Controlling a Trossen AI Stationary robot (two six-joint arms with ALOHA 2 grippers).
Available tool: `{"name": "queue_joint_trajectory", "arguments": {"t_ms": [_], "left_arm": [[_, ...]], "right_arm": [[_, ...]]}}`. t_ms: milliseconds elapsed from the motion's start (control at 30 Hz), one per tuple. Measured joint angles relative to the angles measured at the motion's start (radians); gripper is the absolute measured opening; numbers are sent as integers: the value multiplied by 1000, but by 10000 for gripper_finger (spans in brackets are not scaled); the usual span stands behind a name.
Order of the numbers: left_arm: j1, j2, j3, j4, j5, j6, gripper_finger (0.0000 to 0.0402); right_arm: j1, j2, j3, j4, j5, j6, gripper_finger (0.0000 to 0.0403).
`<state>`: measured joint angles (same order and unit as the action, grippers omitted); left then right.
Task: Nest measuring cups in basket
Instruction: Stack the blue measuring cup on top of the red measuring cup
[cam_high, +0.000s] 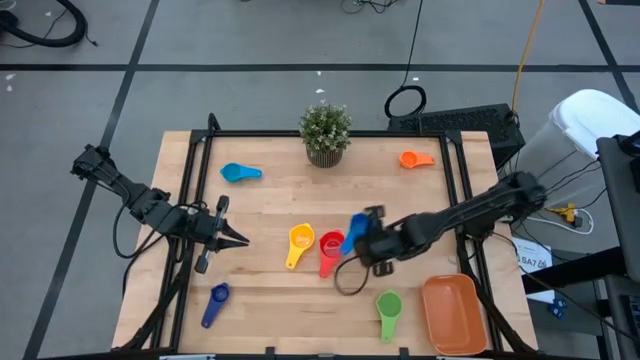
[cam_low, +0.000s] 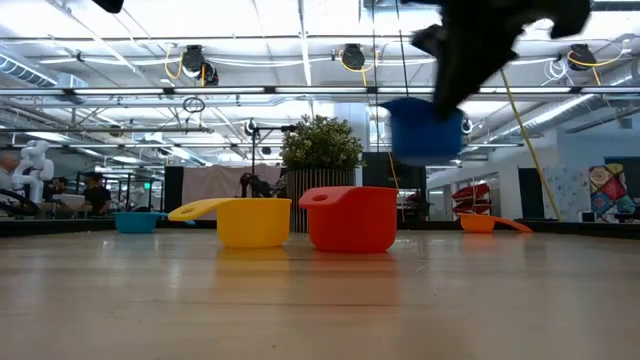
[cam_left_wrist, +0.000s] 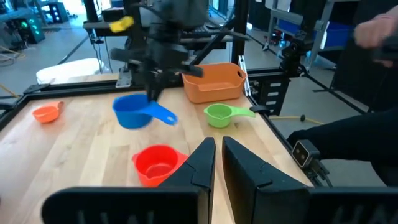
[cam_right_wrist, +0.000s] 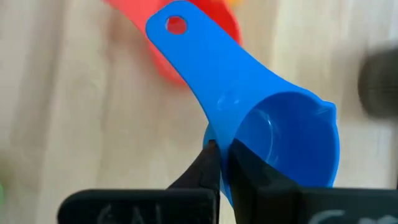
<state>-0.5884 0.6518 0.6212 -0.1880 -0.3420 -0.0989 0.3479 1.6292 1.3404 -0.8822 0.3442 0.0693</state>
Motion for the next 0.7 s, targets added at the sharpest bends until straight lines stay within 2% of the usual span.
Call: {"name": "queue_joint_trajectory", "arguments": {"t_ms": [167, 300, 700], "left_arm": [[0, 0, 0, -1, 0, -1, 35], [0, 0, 0, -1, 0, -5, 35], [0, 0, 0, -4, 0, -4, 35]], "right_arm": [[35, 192, 199, -18, -4, -118, 1], [45, 289, 303, -56, -5, -180, 1], [13, 318, 332, -75, -12, -220, 0]]}}
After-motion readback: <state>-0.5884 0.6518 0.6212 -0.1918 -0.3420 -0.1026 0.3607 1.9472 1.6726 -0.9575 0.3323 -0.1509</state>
